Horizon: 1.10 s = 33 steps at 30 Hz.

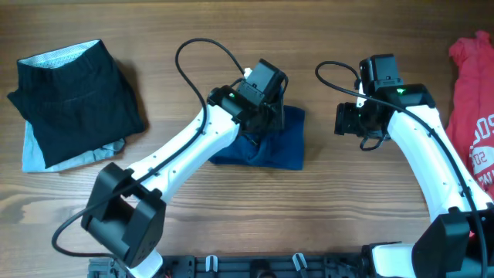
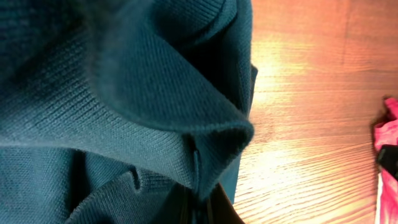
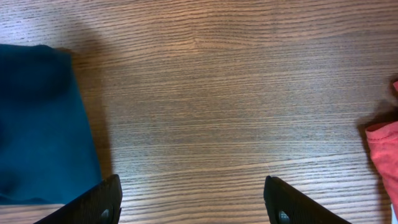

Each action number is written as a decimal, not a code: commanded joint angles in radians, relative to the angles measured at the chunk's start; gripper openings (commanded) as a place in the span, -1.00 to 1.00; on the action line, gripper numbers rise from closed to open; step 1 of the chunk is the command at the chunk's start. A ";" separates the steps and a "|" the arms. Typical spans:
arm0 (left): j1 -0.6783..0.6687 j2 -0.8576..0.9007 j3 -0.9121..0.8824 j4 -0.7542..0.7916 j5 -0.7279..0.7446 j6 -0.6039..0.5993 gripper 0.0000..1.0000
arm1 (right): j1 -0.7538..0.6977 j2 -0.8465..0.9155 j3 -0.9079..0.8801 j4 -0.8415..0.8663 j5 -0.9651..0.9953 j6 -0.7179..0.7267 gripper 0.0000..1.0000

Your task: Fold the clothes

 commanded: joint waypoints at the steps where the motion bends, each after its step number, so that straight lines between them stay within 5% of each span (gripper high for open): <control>1: -0.028 0.014 0.017 0.014 -0.002 -0.017 -0.91 | -0.003 0.008 -0.008 -0.005 -0.005 -0.010 0.48; 9: -0.047 0.014 0.017 0.038 -0.002 -0.017 -0.76 | -0.003 0.008 -0.008 -0.006 -0.005 -0.010 0.48; 14: -0.048 0.013 0.017 0.059 0.040 -0.010 -0.24 | -0.003 0.008 -0.008 -0.008 -0.005 -0.009 0.48; 20: -0.029 -0.041 0.018 0.047 0.038 0.122 -0.19 | -0.003 0.008 -0.008 -0.007 -0.035 -0.010 0.48; 27: 0.132 -0.121 0.017 -0.085 -0.085 0.119 -0.20 | -0.002 0.008 -0.008 0.021 -0.472 -0.310 0.44; 33: 0.241 -0.056 0.016 -0.119 -0.080 0.119 -0.14 | 0.018 0.016 -0.008 0.058 -0.484 -0.302 0.47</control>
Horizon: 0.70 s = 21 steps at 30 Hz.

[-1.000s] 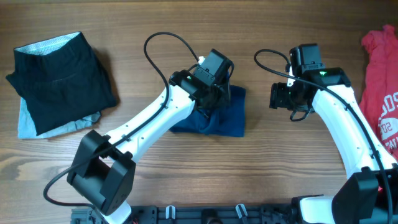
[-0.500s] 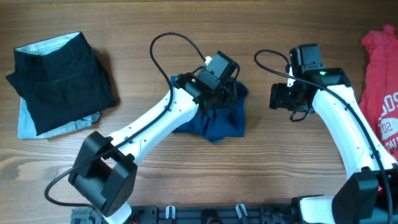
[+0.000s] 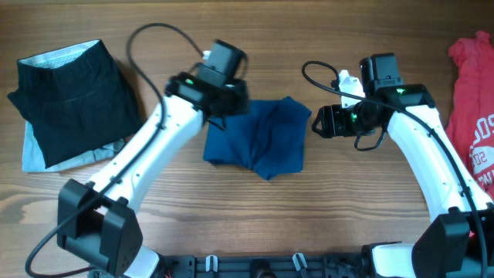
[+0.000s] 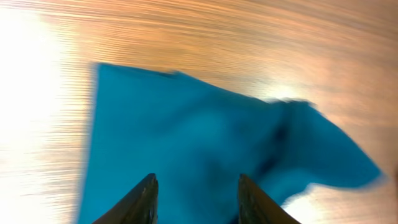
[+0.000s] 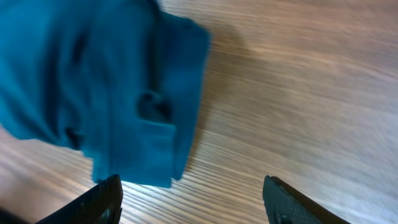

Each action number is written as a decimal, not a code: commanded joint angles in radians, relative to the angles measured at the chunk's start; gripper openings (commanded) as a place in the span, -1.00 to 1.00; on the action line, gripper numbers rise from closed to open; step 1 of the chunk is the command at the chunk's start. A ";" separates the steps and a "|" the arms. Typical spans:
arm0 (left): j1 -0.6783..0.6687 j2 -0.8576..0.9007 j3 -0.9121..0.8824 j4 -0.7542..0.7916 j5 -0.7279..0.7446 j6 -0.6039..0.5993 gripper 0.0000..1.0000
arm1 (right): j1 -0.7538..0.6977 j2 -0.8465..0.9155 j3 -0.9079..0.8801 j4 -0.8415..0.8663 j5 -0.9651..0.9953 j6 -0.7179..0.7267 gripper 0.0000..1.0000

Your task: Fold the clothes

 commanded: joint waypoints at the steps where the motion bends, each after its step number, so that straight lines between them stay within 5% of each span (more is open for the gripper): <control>1: 0.045 0.058 0.010 -0.018 -0.020 0.019 -0.14 | 0.022 0.021 -0.008 0.037 -0.093 -0.056 0.47; 10: 0.057 0.180 0.010 -0.020 -0.021 0.019 -0.11 | 0.095 0.157 -0.008 0.180 -0.115 -0.029 0.32; 11: 0.057 0.196 0.010 -0.021 -0.021 0.019 -0.11 | 0.097 0.174 -0.008 0.200 -0.111 -0.016 0.18; 14: 0.057 0.239 0.010 -0.031 -0.021 0.019 -0.11 | 0.099 0.216 -0.008 0.264 -0.091 0.028 -0.79; 21: 0.058 0.328 0.010 -0.082 -0.045 0.019 -0.19 | 0.098 0.234 -0.008 0.417 0.174 0.161 -0.91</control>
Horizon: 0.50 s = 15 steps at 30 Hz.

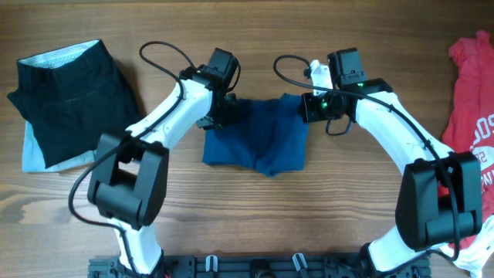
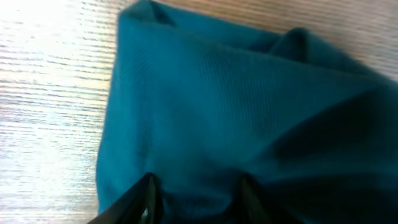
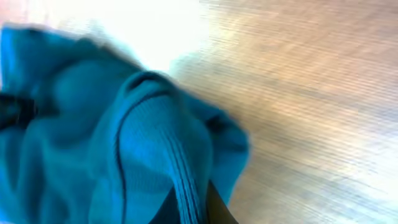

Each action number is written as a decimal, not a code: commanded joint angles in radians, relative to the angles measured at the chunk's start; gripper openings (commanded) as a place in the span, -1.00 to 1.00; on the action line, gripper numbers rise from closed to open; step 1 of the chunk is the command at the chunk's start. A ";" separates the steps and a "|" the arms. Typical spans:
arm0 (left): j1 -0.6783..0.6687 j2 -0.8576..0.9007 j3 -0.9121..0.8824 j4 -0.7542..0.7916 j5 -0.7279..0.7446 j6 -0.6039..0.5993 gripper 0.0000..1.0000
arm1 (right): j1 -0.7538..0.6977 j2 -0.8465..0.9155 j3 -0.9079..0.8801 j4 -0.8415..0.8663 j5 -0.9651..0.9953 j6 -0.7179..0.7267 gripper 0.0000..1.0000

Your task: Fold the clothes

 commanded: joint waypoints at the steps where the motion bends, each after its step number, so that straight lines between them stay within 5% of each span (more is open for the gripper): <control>1: 0.005 0.058 0.003 -0.036 -0.047 0.010 -0.20 | -0.001 0.013 -0.004 0.043 0.192 0.071 -0.91; 4: 0.004 0.060 0.003 -0.050 -0.047 0.007 -0.27 | -0.001 0.013 -0.004 0.048 0.278 0.122 -0.91; 8: 0.006 0.060 0.003 -0.064 -0.070 -0.011 -0.34 | -0.001 0.013 -0.004 0.053 0.277 0.116 -0.46; 15: 0.008 0.060 0.003 -0.113 -0.113 -0.050 -0.41 | -0.001 0.013 -0.004 -0.039 0.283 0.087 -0.31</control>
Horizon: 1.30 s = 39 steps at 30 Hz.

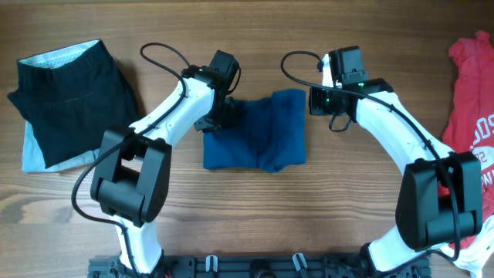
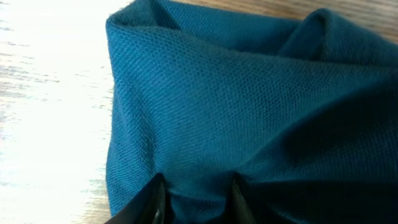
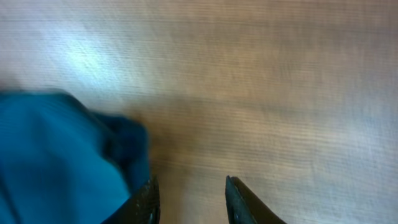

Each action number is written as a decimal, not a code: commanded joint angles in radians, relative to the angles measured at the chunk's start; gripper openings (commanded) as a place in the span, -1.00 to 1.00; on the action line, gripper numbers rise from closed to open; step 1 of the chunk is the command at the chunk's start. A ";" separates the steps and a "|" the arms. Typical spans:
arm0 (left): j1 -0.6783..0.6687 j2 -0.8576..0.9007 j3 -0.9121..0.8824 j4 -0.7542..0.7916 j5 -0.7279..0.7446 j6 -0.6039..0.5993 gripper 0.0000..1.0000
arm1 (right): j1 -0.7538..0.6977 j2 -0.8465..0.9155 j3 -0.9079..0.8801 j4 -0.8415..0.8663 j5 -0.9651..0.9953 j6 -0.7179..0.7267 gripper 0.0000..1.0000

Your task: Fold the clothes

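Observation:
A dark blue garment [image 1: 258, 135] lies folded into a rough rectangle at the table's middle. My left gripper [image 1: 218, 117] is down on its top-left corner. In the left wrist view the blue knit [image 2: 249, 93] fills the frame and puckers between the parted fingers of that gripper [image 2: 196, 202]. My right gripper [image 1: 315, 100] sits just right of the garment's top-right corner. Its wrist view shows the gripper [image 3: 189, 199] open over bare wood, with the blue edge [image 3: 56, 149] against the left finger.
A folded black garment [image 1: 73, 100] lies on a pale one [image 1: 35, 154] at the far left. A red shirt [image 1: 475, 100] lies crumpled at the right edge. The wooden table [image 1: 231, 216] runs bare along the front.
My right gripper has let go of the garment's top-right corner and now stands open just off it. That corner lies flat. The left gripper stays on the top-left corner, its fingers slightly closer.
First my left gripper was shut on the blue garment over its middle, the right open off to the side. Then the left was open above the rumpled cloth's top-left. Then the right was shut on the top-right corner, which now lies flat and released.

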 commanded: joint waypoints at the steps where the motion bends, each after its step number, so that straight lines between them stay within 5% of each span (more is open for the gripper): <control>1: 0.008 0.035 -0.014 -0.050 -0.061 -0.025 -0.42 | 0.000 0.012 -0.004 -0.072 -0.016 -0.008 -0.32; 10: 0.008 0.026 -0.014 -0.204 -0.050 -0.053 -0.38 | 0.001 0.010 -0.006 -0.298 -0.307 -0.263 -0.13; 29: 0.008 0.026 -0.014 -0.201 -0.047 -0.053 -0.14 | 0.003 0.012 -0.205 -0.111 -0.517 -0.344 -0.09; 36: 0.008 0.026 -0.014 -0.198 -0.043 -0.053 -0.10 | 0.003 0.012 -0.205 -0.094 -0.539 -0.343 -0.49; 39: 0.008 0.026 -0.014 -0.198 -0.043 -0.053 -0.07 | 0.003 0.012 -0.205 -0.092 -0.562 -0.356 -0.91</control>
